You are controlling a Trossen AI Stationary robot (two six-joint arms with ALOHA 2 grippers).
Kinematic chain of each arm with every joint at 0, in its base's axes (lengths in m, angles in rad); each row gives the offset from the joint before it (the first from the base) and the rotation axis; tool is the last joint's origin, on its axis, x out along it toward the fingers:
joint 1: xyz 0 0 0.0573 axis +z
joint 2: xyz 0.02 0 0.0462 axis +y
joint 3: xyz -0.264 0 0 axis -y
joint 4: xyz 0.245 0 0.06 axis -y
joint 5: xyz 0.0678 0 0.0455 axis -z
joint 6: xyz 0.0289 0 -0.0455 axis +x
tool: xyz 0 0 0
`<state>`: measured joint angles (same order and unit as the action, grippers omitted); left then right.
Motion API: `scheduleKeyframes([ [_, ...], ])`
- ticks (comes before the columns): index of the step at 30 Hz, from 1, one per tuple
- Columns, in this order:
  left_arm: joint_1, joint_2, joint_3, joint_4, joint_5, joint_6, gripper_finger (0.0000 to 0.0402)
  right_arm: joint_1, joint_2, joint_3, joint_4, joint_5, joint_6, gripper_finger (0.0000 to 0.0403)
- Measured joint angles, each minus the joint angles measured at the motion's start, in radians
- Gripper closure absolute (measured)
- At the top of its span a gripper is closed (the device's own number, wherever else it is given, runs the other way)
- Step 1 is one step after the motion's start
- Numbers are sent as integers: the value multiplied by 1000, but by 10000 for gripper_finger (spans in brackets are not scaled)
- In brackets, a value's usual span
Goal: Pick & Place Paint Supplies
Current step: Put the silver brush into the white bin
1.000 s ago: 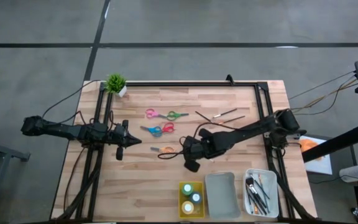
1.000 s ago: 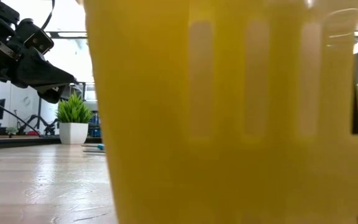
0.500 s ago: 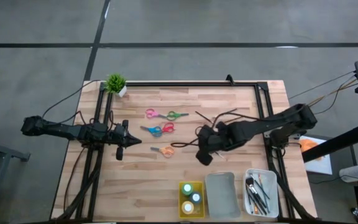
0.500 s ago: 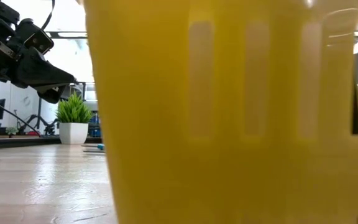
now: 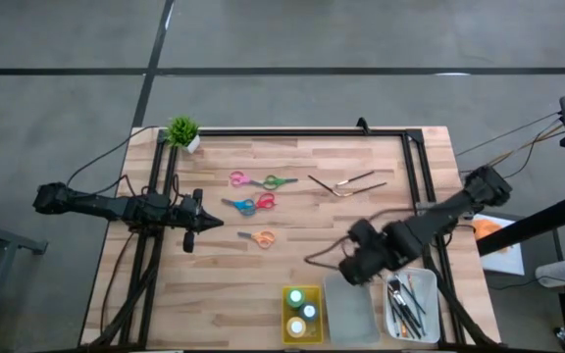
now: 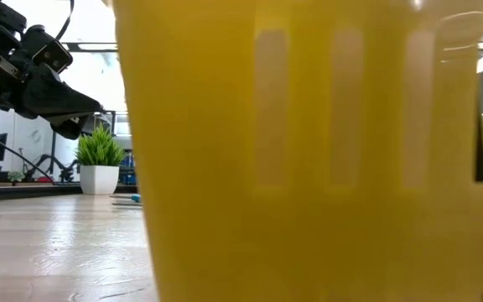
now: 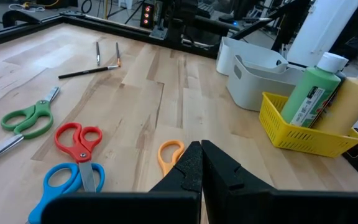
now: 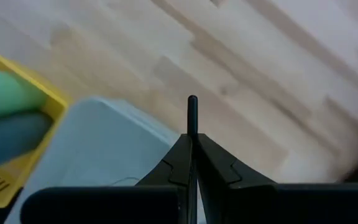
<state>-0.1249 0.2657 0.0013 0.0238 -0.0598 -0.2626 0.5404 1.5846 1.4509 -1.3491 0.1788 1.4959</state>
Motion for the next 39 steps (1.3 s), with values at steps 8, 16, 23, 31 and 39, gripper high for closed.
scheduleKeyframes([
  [8, 0, 0, 0, 0, 0, 0, 401, 229, 1, 0, -88, 3, 377, 394],
  [16, 0, 0, 0, 0, 0, 0, 401, 403, 2, -31, -115, 7, 700, 394],
  [23, 0, 0, 0, 0, 0, 0, 402, 470, 67, -66, -125, 1, 842, 394],
  [31, 0, 0, 0, 0, 0, 0, 402, 476, 199, -68, -118, -103, 855, 394],
  [39, 0, 0, 0, 0, 0, 0, 401, 476, 315, -68, -105, -162, 854, 394],
])
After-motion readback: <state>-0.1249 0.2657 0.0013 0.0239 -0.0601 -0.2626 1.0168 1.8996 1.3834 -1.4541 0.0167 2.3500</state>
